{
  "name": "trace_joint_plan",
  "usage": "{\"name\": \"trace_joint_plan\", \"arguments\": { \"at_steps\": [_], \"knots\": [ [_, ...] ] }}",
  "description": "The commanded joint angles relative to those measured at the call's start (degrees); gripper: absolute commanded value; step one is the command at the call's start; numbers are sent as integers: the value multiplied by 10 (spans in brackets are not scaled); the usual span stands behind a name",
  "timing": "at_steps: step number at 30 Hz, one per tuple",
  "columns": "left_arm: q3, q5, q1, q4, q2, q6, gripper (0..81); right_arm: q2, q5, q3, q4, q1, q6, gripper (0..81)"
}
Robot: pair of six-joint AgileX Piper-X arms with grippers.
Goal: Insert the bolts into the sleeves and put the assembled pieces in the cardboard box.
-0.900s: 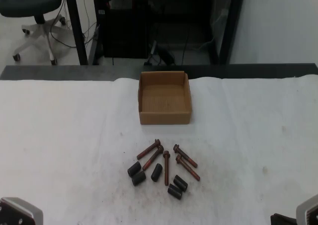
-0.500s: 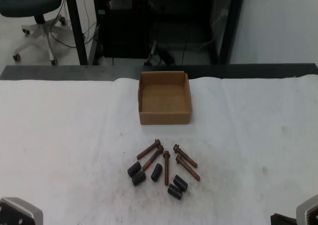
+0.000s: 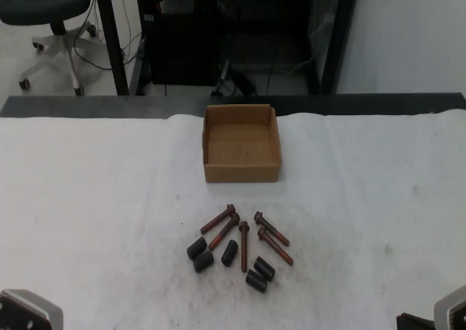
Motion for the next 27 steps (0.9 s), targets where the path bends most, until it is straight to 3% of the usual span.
{"name": "trace_joint_plan", "arguments": {
  "at_steps": [1,12,16,20,23,27],
  "knots": [
    [-6,0,1,-7,-3,-1,3,-5,0,-6,-7,-1,-1,8],
    [-6,0,1,-11,-3,-3,3,-5,0,-6,-23,-1,-1,8],
    [-6,14,1,-47,-3,-5,3,-5,-2,-6,-110,-1,0,8],
    [-6,76,1,-110,-3,-5,3,-5,-5,-6,-229,-1,3,8],
    [-6,107,1,-157,-3,-5,3,-5,-5,-6,-301,-1,56,8],
    [-6,132,1,-224,-3,-5,3,-5,-5,-6,-351,-1,223,8]
  ]
}}
